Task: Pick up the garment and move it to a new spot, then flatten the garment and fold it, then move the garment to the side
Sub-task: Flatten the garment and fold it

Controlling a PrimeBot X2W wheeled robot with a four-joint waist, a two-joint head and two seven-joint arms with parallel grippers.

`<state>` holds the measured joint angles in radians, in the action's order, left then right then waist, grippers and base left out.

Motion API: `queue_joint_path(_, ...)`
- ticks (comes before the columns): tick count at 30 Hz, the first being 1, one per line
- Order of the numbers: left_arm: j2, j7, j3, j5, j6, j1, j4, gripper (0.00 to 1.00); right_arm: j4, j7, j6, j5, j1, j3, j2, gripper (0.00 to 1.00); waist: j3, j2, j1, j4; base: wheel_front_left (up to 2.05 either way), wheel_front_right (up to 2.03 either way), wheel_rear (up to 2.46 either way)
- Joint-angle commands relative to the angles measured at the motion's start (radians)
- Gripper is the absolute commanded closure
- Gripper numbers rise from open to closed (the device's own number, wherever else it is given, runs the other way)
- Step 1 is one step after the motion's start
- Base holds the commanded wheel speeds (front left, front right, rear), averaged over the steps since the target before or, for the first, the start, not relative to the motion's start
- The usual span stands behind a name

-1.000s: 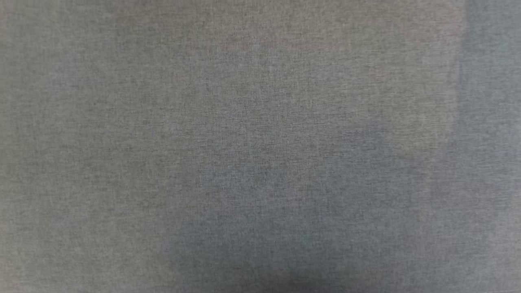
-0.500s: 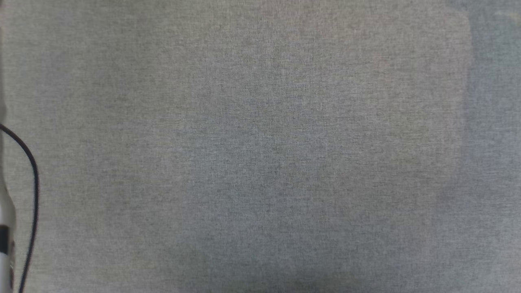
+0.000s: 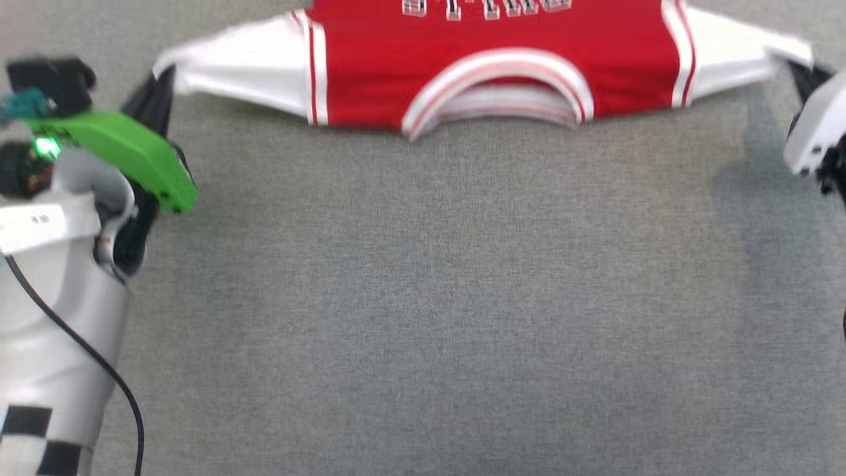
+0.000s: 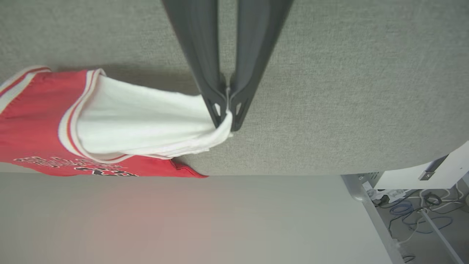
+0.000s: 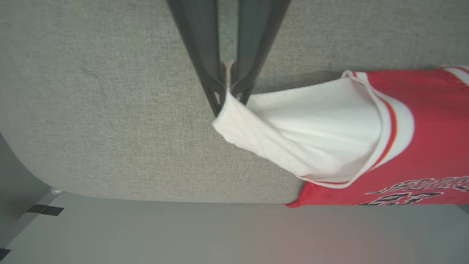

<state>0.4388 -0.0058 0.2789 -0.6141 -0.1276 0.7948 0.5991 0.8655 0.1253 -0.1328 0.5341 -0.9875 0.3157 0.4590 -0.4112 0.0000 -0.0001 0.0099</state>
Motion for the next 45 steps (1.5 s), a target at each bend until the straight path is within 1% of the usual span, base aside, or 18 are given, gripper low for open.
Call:
queue_joint_path(1,0.018,0.02,-0.004,-0.017,0.009,-0.047,-0.01,1.0,-0.012,0.023,0.002,0.029,0.047,0.006,0.027,1.0,0.104,0.0,0.0001,0.009,0.0,0.0,0.0)
queue_joint_path(6,0.037,0.126,-0.001,-0.063,0.029,-0.193,-0.062,1.0,-0.054,0.112,0.002,0.122,0.189,0.017,0.073,1.0,0.192,0.0,0.0001,0.014,0.0,0.0,0.0)
queue_joint_path(10,0.063,0.219,0.006,-0.095,0.052,-0.318,-0.136,1.0,-0.096,0.18,0.002,0.176,0.295,0.015,0.106,1.0,0.252,0.0,0.0001,0.015,0.0,0.0,0.0)
queue_joint_path(15,0.091,0.301,0.002,-0.132,0.1,-0.469,-0.261,1.0,-0.159,0.258,0.002,0.233,0.425,-0.014,0.134,1.0,0.31,0.0,0.0001,0.014,0.0,0.0,0.0)
queue_joint_path(20,0.113,0.376,-0.005,-0.174,0.151,-0.609,-0.383,1.0,-0.24,0.331,0.002,0.258,0.549,-0.051,0.155,1.0,0.353,0.0,0.0001,0.005,0.0,0.0,0.0)
queue_joint_path(23,0.127,0.428,-0.005,-0.202,0.182,-0.697,-0.459,1.0,-0.295,0.388,0.002,0.269,0.631,-0.089,0.16,1.0,0.377,0.0,0.0001,-0.001,0.0,0.0,0.0)
queue_joint_path(24,0.137,0.453,-0.008,-0.215,0.203,-0.747,-0.504,1.0,-0.332,0.429,0.002,0.268,0.684,-0.117,0.163,1.0,0.39,0.0,0.0001,-0.005,0.0,0.0,0.0)
queue_joint_path(27,0.148,0.491,-0.009,-0.238,0.232,-0.82,-0.571,1.0,-0.393,0.505,0.002,0.267,0.77,-0.172,0.16,1.0,0.405,0.0,0.0001,-0.01,0.0,0.0,0.0)
queue_joint_path(32,0.16,0.542,-0.003,-0.265,0.264,-0.905,-0.657,1.0,-0.506,0.601,0.002,0.245,0.9,-0.267,0.141,1.0,0.418,0.0,0.0001,-0.011,0.0,0.0,0.0)
queue_joint_path(35,0.165,0.57,0.01,-0.272,0.277,-0.933,-0.701,1.0,-0.584,0.648,0.002,0.207,0.963,-0.339,0.111,1.0,0.416,0.0,0.0001,-0.011,0.0,0.0,0.0)
queue_joint_path(41,0.169,0.608,0.034,-0.271,0.287,-0.932,-0.773,1.0,-0.705,0.742,0.002,0.134,1.008,-0.435,0.043,1.0,0.396,0.0,0.0001,-0.008,0.0,0.0,0.0)
queue_joint_path(42,0.171,0.615,0.038,-0.269,0.289,-0.93,-0.787,1.0,-0.726,0.751,0.002,0.122,1.009,-0.445,0.037,0.59,0.388,0.0,0.0001,-0.006,0.0,0.0,0.0)
queue_joint_path(43,0.173,0.624,0.042,-0.267,0.293,-0.927,-0.804,1.0,-0.746,0.768,0.002,0.114,1.01,-0.457,0.028,0.0,0.378,0.0,0.0001,-0.004,0.0,0.0,0.0)
queue_joint_path(45,0.178,0.636,0.047,-0.26,0.301,-0.922,-0.843,1.0,-0.794,0.809,0.002,0.116,1.009,-0.466,0.017,0.0,0.354,0.0,0.0001,0.002,0.0,0.0,0.0)
